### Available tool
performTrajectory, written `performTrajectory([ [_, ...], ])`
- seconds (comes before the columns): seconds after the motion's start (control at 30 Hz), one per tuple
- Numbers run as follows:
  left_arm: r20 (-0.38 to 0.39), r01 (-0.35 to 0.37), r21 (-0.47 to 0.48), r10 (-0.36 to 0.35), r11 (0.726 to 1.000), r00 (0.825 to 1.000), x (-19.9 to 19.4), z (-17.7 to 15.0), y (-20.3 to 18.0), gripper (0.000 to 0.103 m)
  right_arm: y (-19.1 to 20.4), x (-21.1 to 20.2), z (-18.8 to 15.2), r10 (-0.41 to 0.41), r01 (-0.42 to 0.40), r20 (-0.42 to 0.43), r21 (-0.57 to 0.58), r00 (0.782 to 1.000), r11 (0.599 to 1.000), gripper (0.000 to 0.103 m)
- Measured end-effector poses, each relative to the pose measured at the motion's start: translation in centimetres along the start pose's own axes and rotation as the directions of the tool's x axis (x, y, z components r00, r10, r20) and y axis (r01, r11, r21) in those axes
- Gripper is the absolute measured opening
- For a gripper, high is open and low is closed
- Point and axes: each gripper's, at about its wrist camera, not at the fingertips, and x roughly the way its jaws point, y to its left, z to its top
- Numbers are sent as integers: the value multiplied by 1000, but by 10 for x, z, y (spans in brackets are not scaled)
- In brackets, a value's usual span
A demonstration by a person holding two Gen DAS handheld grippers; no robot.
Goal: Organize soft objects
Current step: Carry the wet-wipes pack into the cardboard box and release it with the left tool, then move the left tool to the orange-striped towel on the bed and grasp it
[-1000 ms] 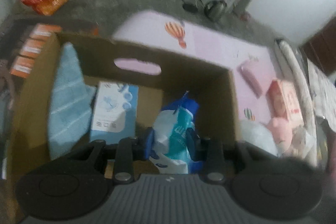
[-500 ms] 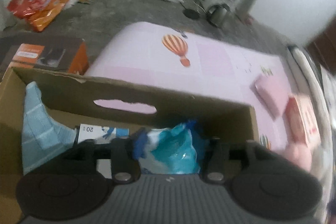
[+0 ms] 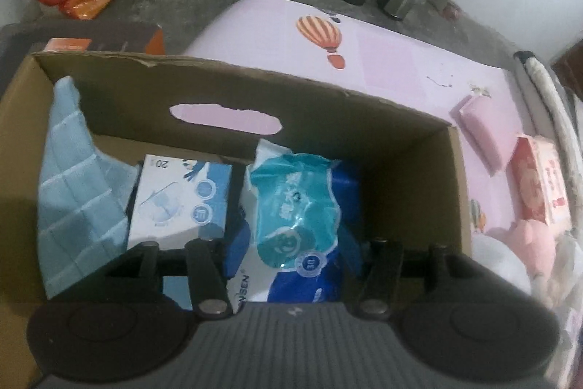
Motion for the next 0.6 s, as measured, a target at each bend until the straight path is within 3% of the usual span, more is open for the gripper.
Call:
performTrajectory([
  [0.27, 128, -35, -25, 38, 999, 991, -52, -20, -4, 83, -57, -63, -28, -120, 114, 61, 100, 991, 988, 67],
  [0.43, 220, -20, -24, 25, 999, 975, -104, -38, -14, 86, -98, -95, -61, -177, 158, 73, 216, 981, 963, 67],
  [0.6, 309, 4, 52, -20, 999, 951, -151, -59, -44, 90, -124, -117, -100, -214, 184, 75, 294, 974, 938, 67],
])
